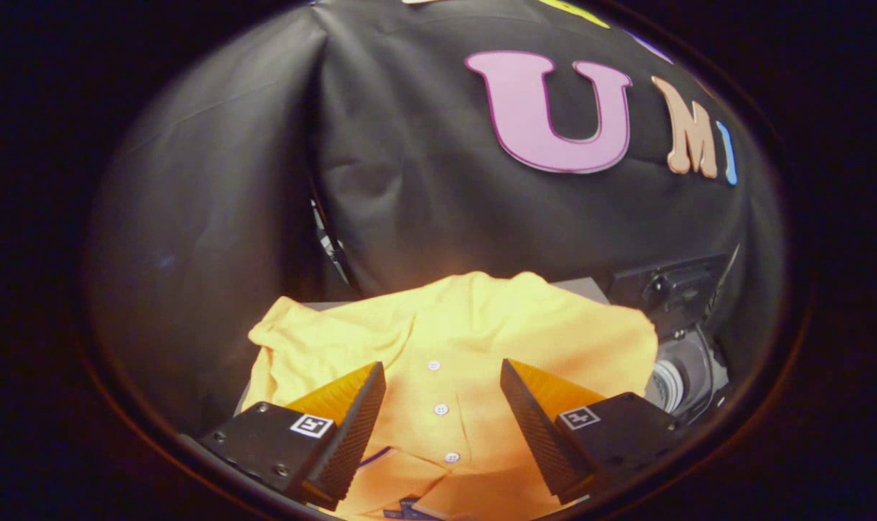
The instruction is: Put the clothes into the washing machine and then close the washing machine lid.
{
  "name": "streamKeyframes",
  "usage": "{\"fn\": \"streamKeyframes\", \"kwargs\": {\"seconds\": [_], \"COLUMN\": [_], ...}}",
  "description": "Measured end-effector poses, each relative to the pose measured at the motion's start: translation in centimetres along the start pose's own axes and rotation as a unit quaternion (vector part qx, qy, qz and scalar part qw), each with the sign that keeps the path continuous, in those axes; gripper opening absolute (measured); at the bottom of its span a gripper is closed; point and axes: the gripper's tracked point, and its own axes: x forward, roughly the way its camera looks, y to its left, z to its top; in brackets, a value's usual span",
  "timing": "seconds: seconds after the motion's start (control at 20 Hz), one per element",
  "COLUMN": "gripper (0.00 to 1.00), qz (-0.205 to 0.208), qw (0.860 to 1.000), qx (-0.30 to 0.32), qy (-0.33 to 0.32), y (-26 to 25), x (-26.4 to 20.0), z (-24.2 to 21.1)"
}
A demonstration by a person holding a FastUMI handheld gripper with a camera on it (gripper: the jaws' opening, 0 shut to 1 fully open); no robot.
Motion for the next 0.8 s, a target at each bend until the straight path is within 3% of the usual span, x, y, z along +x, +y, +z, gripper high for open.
{"fn": "streamKeyframes", "kwargs": {"seconds": [0.05, 0.1, 0.35, 0.45, 0.55, 0.7, 0.8], "gripper": [0.88, 0.78, 0.3, 0.11, 0.04, 0.01, 0.01], "qz": [0.007, 0.007, 0.044, 0.076, 0.115, 0.186, 0.194], "qw": [0.999, 0.998, 0.996, 0.996, 0.993, 0.979, 0.976], "qx": [-0.036, -0.066, -0.072, -0.036, 0.005, 0.02, 0.012], "qy": [-0.035, -0.009, -0.012, -0.012, 0.0, -0.078, -0.1], "y": [0.3, 0.1, 1.2, 1.3, 1.3, 1.2, 0.1], "x": [0.6, 0.9, 1.1, 0.0, -0.4, -2.4, -3.5], "z": [1.0, 0.4, 1.7, 1.5, 1.5, 5.6, 7.5]}}
